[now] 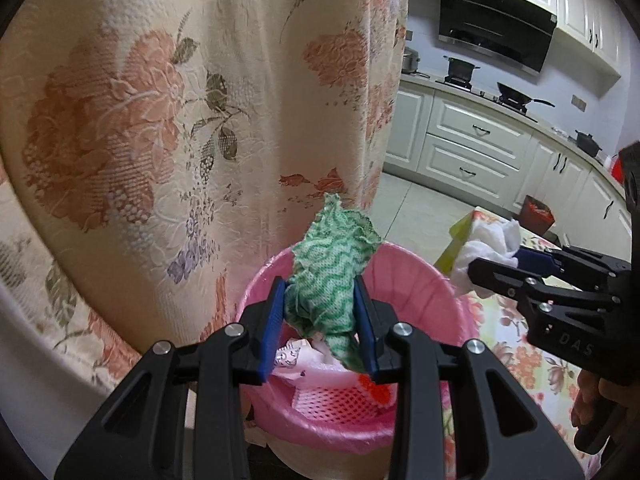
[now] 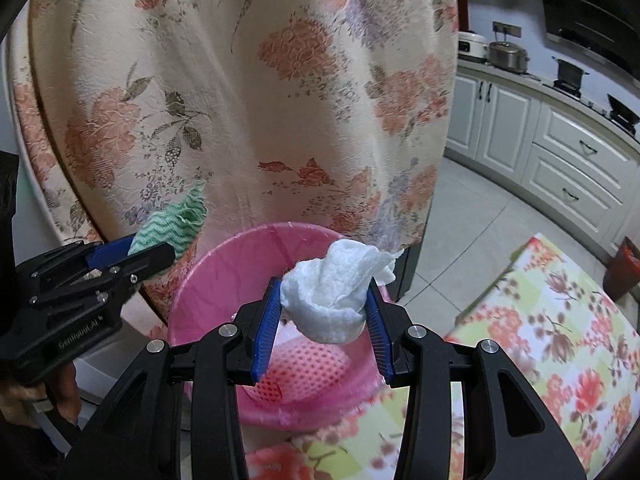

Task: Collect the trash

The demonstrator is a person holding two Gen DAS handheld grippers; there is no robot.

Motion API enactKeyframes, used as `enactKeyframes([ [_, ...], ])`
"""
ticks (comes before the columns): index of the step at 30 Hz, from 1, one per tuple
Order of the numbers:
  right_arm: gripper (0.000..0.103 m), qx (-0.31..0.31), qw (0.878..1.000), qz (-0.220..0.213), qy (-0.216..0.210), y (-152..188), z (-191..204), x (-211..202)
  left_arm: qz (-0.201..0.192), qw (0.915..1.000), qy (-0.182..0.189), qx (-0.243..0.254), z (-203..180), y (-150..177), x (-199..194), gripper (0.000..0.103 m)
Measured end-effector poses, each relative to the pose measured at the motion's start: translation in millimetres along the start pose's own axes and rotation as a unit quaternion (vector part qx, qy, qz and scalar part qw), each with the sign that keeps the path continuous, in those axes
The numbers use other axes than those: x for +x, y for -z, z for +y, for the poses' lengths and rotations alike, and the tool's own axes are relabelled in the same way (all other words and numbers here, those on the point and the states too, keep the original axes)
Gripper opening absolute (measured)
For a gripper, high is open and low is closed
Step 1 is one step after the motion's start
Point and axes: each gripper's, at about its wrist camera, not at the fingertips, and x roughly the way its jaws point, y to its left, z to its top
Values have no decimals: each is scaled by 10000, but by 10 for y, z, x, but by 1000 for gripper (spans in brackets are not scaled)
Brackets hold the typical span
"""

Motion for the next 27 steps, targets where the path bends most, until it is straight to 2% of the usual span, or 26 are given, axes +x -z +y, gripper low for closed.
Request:
enactKeyframes([
  [11,42,-1,9998,136,-142,-186,-98,390,193,9998,-102,9,30,-89,344,35],
  [15,58,46,9998,137,-138,-214,-167,462,229,9996,-133,-31,27,-95,402,50],
  [22,64,135,9998,83,-105,-189,-246,434,218,9996,-159,-97,42,-104,384,59],
  [27,71,283,9996,-13,-5,-50,-272,276,276,9995,-90,-135,33,-30,273,70],
])
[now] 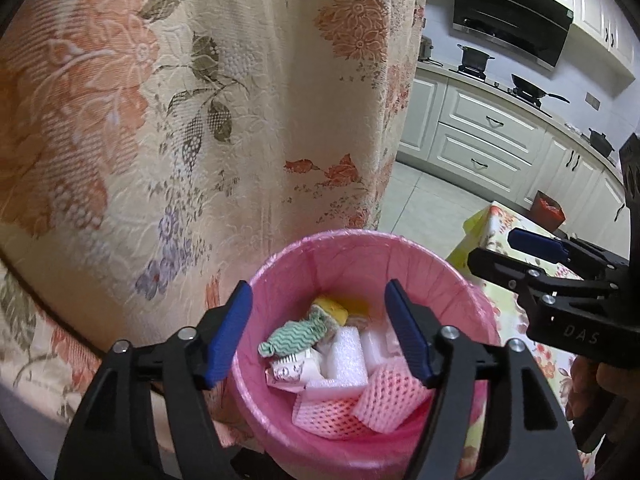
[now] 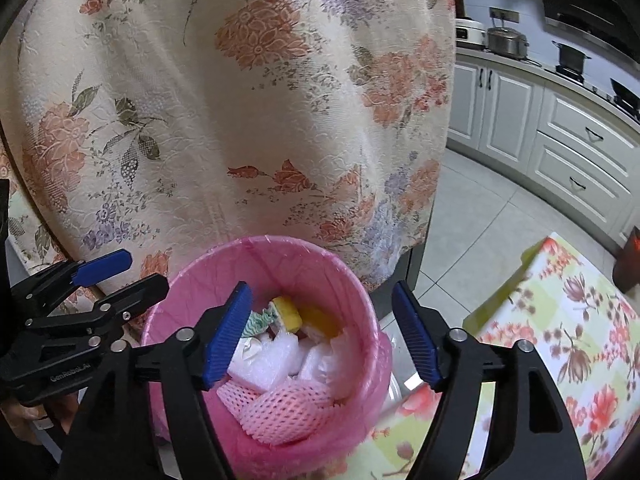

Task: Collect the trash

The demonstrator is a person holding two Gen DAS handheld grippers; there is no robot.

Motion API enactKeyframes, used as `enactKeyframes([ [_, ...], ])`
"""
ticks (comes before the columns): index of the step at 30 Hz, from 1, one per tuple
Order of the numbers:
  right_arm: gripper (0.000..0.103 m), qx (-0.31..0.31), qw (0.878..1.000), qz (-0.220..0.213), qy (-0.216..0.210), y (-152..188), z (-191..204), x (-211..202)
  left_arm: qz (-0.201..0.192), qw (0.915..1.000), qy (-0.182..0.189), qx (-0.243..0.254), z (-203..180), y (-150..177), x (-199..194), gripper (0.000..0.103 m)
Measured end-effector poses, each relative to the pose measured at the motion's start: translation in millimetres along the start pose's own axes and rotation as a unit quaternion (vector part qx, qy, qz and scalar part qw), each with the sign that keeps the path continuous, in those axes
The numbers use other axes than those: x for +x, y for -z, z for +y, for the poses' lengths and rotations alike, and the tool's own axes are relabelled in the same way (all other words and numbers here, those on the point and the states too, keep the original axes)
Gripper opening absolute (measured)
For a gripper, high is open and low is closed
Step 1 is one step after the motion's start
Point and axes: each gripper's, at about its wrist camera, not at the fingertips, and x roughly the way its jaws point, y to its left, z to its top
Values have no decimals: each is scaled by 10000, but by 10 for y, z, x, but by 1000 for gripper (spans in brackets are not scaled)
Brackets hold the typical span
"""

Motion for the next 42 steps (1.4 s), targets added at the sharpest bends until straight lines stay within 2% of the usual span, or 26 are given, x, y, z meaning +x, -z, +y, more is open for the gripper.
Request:
enactKeyframes([
  [6,79,190,9997,-77,130,227,-47,-272,145,9999,25,-30,-32,177,-210,86],
  [12,85,161,9992,-136,347,458,-10,-522,236,9997,-4,-89,-19,369,-389,96],
  [23,85,78,9992,-98,376,771,114,-751,321,9994,-17,-132,4,621,-629,98],
  [42,85,-29,9992,-119,384,776,203,-786,289,9994,-20,-172,-2,647,-709,98],
])
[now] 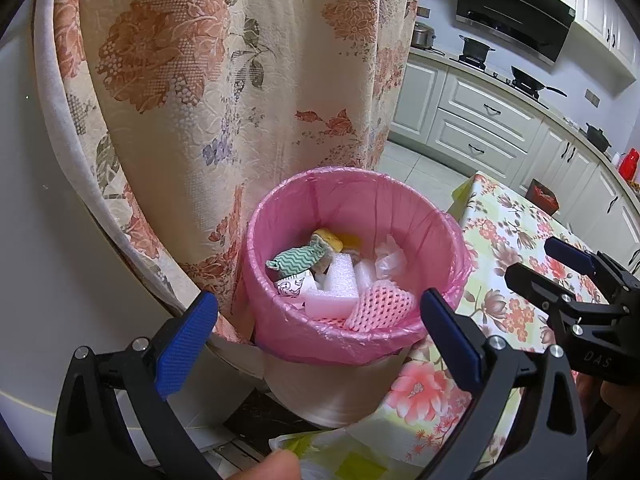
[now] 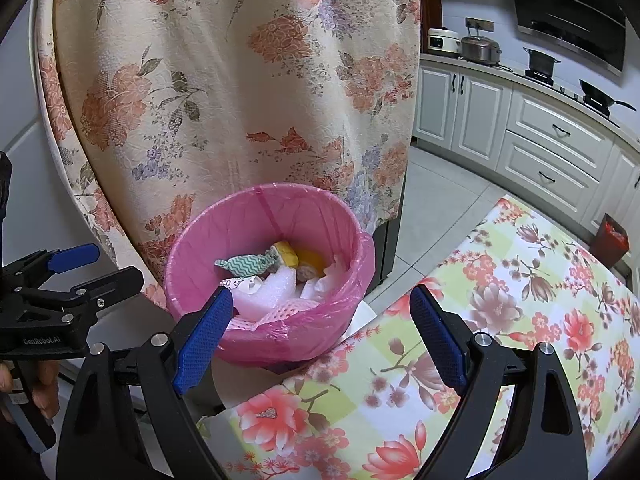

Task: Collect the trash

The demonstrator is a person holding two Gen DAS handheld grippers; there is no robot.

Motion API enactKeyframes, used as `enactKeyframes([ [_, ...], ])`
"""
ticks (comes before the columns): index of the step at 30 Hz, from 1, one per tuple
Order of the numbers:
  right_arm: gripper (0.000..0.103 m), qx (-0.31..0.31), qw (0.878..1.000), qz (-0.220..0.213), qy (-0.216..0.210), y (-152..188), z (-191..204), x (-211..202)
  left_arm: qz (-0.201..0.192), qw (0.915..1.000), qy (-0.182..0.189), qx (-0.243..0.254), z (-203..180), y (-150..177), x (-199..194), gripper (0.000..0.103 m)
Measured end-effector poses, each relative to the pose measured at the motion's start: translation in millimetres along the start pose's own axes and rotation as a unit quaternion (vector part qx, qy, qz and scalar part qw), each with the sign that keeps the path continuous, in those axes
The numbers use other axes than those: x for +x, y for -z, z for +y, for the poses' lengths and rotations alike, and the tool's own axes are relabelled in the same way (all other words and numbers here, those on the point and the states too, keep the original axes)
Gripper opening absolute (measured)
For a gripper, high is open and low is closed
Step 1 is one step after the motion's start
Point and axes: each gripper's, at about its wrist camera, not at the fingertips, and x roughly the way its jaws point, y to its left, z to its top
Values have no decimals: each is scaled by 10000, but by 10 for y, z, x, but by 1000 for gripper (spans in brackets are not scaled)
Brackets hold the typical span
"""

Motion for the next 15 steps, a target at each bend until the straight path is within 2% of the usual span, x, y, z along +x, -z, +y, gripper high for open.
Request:
enactKeyframes([
  [15,85,-1,10000,18,-12,1,7,17,-12,10000,10,-5,0,-3,0,98],
])
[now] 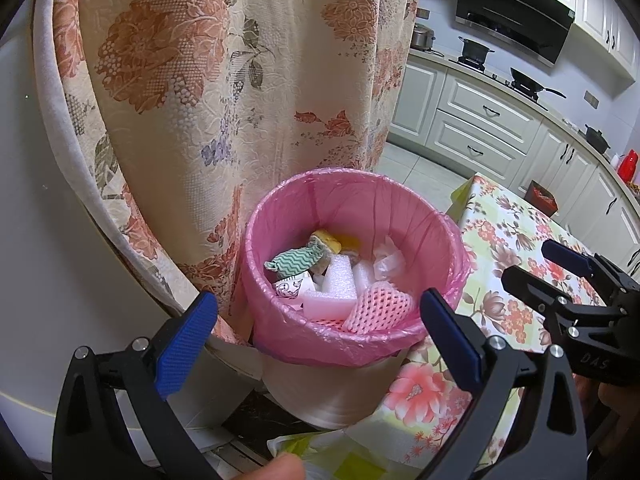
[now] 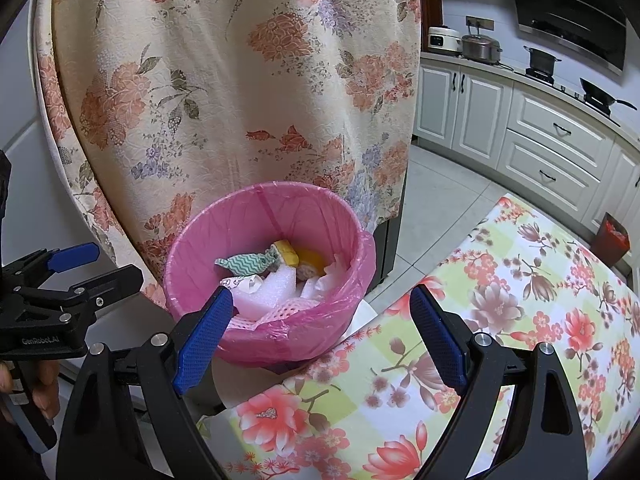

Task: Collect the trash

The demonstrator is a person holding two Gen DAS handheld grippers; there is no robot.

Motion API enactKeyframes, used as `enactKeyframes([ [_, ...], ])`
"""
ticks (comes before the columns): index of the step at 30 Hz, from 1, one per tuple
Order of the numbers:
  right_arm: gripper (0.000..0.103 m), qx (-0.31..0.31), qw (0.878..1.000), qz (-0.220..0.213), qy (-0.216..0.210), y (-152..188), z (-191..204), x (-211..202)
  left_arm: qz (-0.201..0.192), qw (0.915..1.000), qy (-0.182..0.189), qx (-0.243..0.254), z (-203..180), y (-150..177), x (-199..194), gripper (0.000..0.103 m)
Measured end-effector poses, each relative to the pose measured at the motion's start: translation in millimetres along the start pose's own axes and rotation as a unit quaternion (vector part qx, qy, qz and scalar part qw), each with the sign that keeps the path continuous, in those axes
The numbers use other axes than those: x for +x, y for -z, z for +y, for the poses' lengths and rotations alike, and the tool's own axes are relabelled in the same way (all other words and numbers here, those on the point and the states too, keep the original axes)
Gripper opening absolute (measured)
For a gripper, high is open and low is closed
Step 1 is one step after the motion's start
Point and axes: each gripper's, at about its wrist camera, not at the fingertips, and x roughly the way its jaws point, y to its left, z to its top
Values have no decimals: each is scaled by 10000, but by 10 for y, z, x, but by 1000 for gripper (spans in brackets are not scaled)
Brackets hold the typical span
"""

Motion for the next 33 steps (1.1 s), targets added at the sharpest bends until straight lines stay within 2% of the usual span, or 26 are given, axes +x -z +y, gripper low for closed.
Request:
enactKeyframes([
  [33,85,-21,10000,-1,4,-4,15,-3,-30,10000,33,-10,-3,-8,3,98],
])
